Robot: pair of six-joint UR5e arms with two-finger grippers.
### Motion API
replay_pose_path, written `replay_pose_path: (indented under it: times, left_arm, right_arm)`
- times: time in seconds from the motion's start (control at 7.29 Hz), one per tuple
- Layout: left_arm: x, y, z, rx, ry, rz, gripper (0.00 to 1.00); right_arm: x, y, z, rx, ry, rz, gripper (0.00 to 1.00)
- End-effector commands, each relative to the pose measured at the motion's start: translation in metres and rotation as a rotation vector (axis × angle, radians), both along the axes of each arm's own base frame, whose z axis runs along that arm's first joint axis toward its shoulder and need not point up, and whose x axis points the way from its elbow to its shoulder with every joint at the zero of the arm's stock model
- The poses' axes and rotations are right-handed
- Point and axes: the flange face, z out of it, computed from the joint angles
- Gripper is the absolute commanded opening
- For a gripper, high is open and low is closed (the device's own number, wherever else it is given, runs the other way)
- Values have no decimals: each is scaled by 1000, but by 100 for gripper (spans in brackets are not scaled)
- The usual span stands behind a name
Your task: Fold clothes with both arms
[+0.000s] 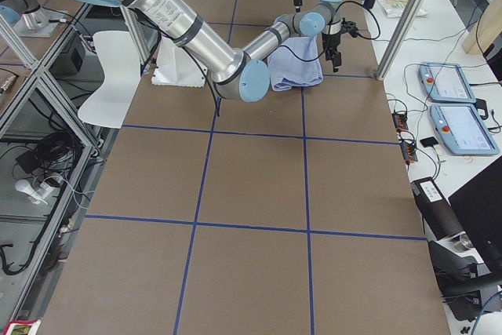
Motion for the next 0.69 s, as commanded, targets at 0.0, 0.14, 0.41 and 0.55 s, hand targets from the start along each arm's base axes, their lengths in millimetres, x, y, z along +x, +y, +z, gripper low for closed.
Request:
replay_pose_path:
  times: [0.0,0.14,0.41,0.55]
  left_arm:
    - [-92,-18,17,106,-186,76,100]
    - [-142,-29,41,146,-260,105,100]
    - [-244,-23,113,157,-310,147,100]
    - [-279,-8,150,135,-319,150,100]
  right_arm:
    - [129,47,72,19,51,-89,100]
    - [184,66,93,59,115,-165,100]
    - [303,108,191,10,53,-252,100]
    - [370,131,251,-21,18,-251,100]
